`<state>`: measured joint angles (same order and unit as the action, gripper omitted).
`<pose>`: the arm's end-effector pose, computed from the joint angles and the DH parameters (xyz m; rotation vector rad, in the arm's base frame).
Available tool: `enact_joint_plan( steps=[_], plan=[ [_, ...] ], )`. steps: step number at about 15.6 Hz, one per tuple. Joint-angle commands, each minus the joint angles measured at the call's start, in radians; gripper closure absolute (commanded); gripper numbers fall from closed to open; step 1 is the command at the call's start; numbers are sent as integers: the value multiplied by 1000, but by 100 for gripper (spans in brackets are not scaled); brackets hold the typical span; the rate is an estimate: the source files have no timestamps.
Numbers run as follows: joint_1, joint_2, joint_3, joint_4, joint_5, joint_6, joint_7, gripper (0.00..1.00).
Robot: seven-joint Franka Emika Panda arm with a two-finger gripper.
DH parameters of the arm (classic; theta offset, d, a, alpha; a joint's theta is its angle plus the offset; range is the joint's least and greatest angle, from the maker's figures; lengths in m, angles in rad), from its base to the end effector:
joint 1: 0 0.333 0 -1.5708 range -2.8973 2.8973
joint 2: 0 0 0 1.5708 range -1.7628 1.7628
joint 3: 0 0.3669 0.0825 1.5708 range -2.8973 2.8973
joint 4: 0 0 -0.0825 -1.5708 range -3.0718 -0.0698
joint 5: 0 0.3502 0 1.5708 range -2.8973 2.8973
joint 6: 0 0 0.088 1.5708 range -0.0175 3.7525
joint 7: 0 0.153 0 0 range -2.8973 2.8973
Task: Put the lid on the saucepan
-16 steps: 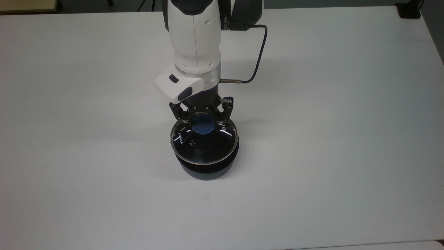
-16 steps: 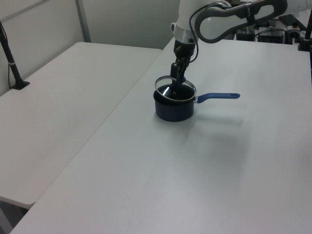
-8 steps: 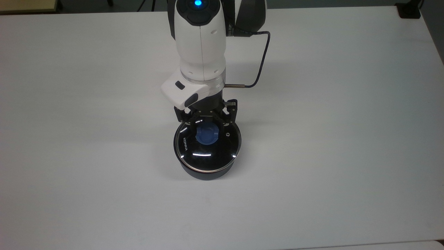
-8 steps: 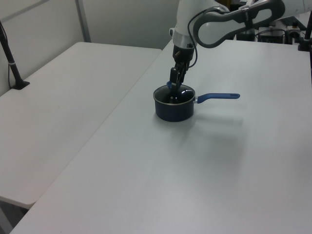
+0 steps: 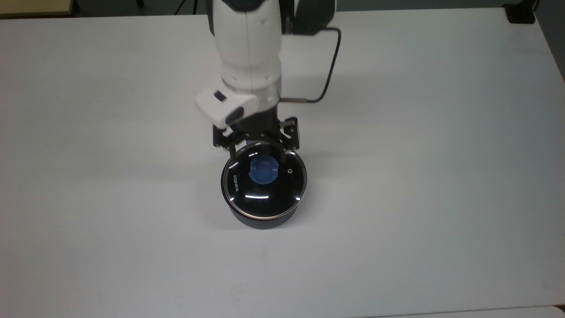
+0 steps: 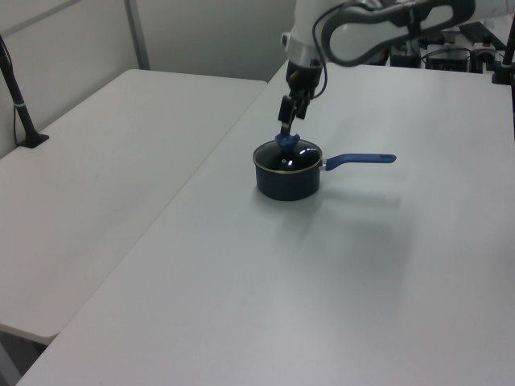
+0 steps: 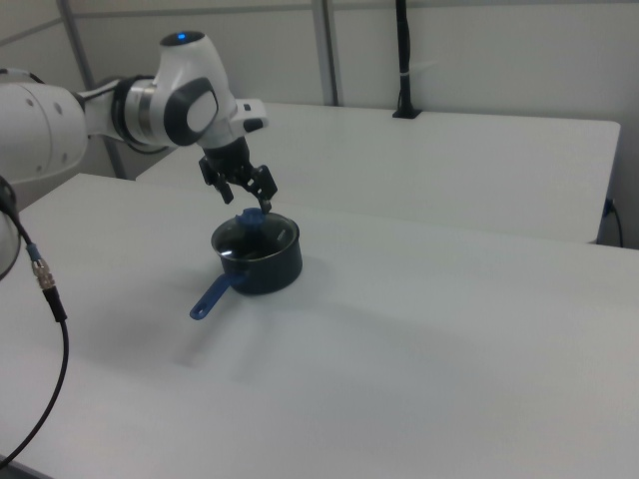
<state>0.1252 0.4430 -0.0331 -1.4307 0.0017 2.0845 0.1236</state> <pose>0.7053 0.0696 0.4723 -3.1133 0.0428 -0.3299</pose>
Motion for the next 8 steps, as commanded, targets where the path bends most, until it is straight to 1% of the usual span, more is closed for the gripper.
enact_joint_plan(
  steps=[1, 4, 5, 6, 7, 8],
  plan=[
    [-9, -154, -7, -106, -45, -154, -1, 0],
    [-10, -268, -7, -163, -52, -291, -1, 0],
    [-13, -335, -7, -225, -52, -303, -1, 0],
    [-16, -380, -7, -273, -52, -305, -2, 0],
    [-19, -410, -7, -302, -54, -305, -2, 0],
    [-21, -426, -7, -309, -58, -311, -4, 0]
  ],
)
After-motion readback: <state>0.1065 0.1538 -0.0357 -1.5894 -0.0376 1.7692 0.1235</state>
